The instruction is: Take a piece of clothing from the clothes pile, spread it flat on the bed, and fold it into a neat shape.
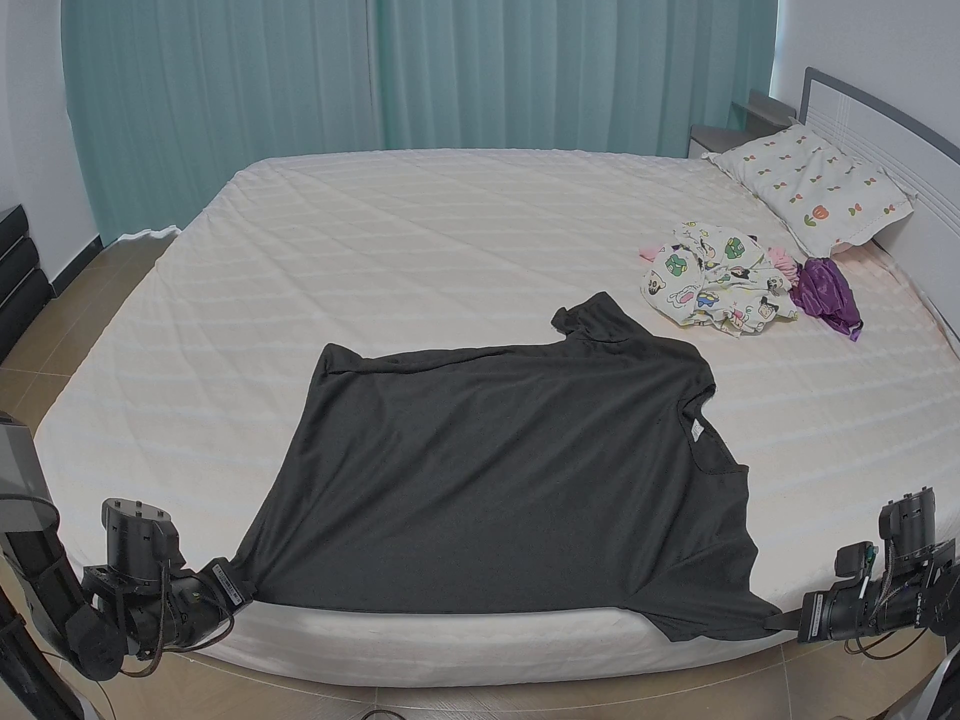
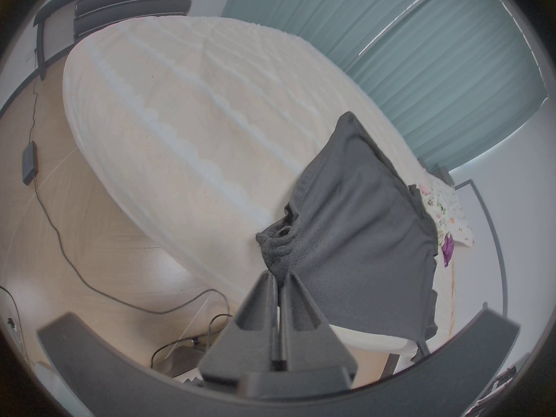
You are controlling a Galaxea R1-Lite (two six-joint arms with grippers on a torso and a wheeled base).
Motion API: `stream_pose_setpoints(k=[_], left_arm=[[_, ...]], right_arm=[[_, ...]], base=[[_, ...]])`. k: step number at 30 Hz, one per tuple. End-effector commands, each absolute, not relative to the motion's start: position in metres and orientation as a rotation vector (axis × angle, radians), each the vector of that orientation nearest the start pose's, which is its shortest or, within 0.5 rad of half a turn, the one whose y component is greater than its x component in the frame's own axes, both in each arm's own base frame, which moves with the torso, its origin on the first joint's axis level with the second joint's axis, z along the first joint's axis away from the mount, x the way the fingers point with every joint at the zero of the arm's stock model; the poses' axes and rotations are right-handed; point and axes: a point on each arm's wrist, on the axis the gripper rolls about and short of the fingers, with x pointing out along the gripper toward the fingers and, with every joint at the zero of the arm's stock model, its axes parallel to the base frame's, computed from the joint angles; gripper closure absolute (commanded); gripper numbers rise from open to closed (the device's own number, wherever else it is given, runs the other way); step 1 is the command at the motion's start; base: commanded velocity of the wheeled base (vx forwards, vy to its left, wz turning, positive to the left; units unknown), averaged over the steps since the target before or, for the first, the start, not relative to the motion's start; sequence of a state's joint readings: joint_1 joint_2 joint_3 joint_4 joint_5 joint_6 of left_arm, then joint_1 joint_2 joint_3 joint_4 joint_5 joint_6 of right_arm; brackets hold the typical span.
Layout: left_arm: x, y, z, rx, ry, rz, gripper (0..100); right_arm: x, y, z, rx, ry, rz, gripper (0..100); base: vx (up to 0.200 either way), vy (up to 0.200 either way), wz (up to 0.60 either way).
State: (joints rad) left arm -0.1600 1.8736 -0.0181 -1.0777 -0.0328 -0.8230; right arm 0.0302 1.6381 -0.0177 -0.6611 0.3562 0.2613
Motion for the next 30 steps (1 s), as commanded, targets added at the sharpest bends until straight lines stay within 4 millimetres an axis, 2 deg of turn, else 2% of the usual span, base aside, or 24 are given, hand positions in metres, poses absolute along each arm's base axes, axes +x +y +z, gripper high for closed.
stream_pose_setpoints(k=[1, 8, 9, 10, 11, 18, 22, 26, 30], left_arm=[[0.178, -0.032, 0.022, -0.71, 0.844, 0.15, 100], [0.172, -0.037, 0.02, -0.686, 0.897, 0.136, 100], [0.171, -0.038, 0.021, -0.682, 0.898, 0.129, 0], [0.171, -0.039, 0.021, -0.681, 0.897, 0.127, 0], [0.171, -0.039, 0.021, -0.683, 0.897, 0.128, 0], [0.172, -0.038, 0.027, -0.692, 0.851, 0.117, 0], [0.176, -0.038, 0.048, -0.73, 0.731, 0.063, 0], [0.185, -0.04, 0.066, -0.754, 0.632, 0.014, 0], [0.202, -0.043, 0.077, -0.792, 0.573, -0.008, 0]], right_arm=[[0.139, 0.011, 0.039, 0.393, 0.994, 0.225, 100], [0.138, 0.007, 0.037, 0.407, 1.013, 0.192, 100], [0.138, 0.006, 0.037, 0.403, 1.012, 0.19, 100], [0.138, 0.006, 0.037, 0.401, 1.012, 0.188, 100], [0.138, 0.004, 0.037, 0.399, 1.007, 0.185, 0], [0.141, 0.0, 0.041, 0.416, 0.961, 0.168, 0], [0.159, -0.01, 0.059, 0.481, 0.827, 0.144, 0], [0.174, -0.01, 0.077, 0.586, 0.747, 0.144, 0], [0.184, -0.008, 0.084, 0.6, 0.721, 0.161, 0]], base=[[0.0, 0.0, 0.0], [0.0, 0.0, 0.0], [0.0, 0.0, 0.0], [0.0, 0.0, 0.0], [0.0, 0.0, 0.0], [0.0, 0.0, 0.0], [0.0, 0.0, 0.0], [0.0, 0.0, 0.0], [0.0, 0.0, 0.0]])
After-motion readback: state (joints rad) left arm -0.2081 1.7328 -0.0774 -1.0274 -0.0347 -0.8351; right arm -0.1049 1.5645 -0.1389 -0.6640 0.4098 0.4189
